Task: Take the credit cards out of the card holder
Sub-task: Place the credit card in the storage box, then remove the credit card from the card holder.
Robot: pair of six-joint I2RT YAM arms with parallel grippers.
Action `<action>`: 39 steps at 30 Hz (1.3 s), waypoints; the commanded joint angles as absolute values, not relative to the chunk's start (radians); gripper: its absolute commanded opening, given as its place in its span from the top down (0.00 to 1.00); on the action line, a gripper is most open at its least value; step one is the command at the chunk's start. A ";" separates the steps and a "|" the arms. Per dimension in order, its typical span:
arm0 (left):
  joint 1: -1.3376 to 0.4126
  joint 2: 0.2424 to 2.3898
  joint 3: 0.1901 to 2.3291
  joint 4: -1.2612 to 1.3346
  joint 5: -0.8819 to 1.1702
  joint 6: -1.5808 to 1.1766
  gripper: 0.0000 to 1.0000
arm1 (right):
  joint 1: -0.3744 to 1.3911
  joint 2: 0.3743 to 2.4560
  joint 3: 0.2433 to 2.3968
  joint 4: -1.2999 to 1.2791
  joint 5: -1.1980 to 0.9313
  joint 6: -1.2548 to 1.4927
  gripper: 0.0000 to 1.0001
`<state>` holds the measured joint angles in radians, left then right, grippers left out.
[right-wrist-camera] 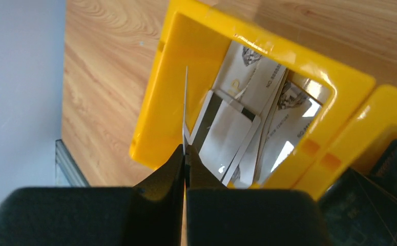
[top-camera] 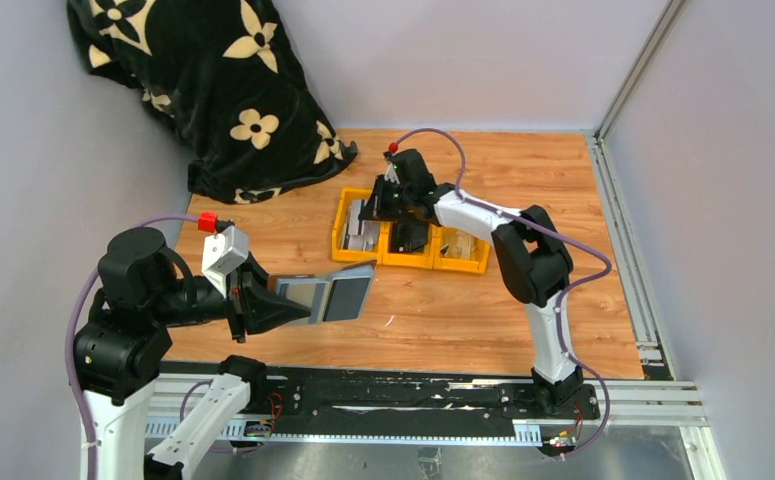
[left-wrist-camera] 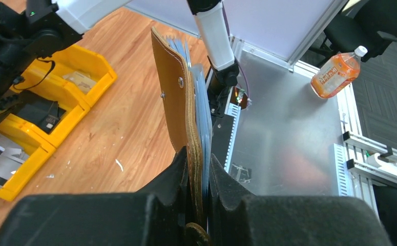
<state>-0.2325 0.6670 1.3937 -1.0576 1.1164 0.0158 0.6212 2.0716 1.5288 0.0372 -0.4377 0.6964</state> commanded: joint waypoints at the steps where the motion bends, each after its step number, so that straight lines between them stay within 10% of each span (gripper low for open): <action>1: -0.235 0.658 1.377 -1.092 1.155 0.051 1.00 | 0.675 2.158 1.636 -0.071 -0.332 0.647 1.00; 9: -0.236 0.652 1.377 -1.097 1.157 0.054 1.00 | 0.724 2.205 1.681 -0.107 -0.278 0.640 1.00; 16: -0.236 0.651 1.382 -1.097 1.160 0.055 1.00 | 0.731 2.111 1.638 -0.119 -0.205 0.627 0.63; 28: -0.235 0.659 1.381 -1.097 1.161 0.072 1.00 | 0.729 1.699 1.556 -0.124 -0.250 0.493 0.38; 39: -0.236 0.663 1.355 -1.098 1.170 0.096 1.00 | 0.669 1.262 1.346 0.069 -0.830 0.459 0.22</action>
<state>-0.2325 0.6617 1.3708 -1.0706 1.1183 0.0292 0.6876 1.3403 1.3861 -0.0082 -0.5186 0.4789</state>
